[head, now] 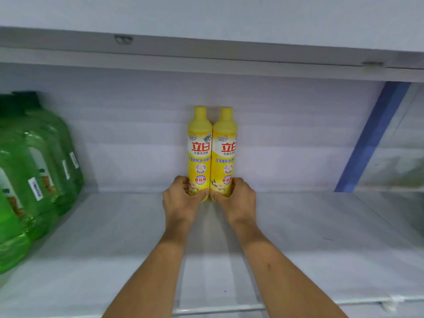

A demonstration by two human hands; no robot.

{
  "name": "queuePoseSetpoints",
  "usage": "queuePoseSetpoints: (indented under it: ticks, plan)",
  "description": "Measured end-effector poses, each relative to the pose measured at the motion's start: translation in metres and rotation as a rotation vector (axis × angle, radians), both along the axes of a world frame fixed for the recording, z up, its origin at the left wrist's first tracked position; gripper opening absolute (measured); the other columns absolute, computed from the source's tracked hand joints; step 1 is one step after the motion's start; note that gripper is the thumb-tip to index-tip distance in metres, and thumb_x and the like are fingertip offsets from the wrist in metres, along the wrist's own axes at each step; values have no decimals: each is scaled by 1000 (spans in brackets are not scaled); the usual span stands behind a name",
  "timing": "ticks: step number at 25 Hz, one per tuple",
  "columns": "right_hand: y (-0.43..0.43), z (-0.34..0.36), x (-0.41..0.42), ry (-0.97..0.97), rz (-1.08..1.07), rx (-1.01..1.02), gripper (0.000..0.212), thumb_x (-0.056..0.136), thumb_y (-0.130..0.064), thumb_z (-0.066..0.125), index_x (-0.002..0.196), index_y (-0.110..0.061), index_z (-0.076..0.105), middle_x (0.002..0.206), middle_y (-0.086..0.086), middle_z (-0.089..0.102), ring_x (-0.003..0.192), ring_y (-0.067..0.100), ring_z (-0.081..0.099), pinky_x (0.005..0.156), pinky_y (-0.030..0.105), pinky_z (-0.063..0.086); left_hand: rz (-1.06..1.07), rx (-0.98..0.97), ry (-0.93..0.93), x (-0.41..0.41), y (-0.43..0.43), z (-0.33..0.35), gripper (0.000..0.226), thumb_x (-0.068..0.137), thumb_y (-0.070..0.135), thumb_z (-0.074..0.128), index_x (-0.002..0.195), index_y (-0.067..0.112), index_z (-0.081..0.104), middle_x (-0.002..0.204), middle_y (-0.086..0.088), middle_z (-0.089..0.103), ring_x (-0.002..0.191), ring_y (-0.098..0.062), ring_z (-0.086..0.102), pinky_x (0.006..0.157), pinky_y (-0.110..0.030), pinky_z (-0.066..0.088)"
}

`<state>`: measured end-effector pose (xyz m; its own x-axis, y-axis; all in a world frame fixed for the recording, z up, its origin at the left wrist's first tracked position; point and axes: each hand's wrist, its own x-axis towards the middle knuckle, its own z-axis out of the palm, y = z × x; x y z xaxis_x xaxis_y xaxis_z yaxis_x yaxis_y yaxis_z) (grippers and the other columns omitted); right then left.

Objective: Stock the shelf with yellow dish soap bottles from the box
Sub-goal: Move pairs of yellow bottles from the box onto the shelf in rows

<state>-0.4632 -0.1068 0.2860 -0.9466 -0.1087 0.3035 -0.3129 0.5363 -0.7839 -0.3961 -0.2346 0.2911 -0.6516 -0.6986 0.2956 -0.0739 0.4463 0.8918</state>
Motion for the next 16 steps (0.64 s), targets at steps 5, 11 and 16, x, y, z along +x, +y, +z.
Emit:
queuePoseSetpoints:
  ticks: [5,11,16]
  plan:
    - [1,-2,1,20,12,7,60,66,-54,87,109,-17,65,105,3,70,96,22,68,81,36,56,-7,11,8,1,-1,0,42,63,34,93,96,22,70,88,5,77,80,-11,72,79,-29,58]
    - [4,0,9,14,28,65,58,75,-53,82,116,-17,62,113,4,66,105,24,64,86,37,54,-30,1,-70,6,-3,0,68,66,39,90,123,14,62,109,-5,74,101,-23,70,89,-35,55]
    - [38,17,49,-33,138,452,59,95,-53,55,135,-10,44,144,9,45,140,28,36,106,38,39,-264,-331,-446,52,-1,21,70,74,59,60,130,18,56,128,-7,61,124,-31,55,97,-36,47]
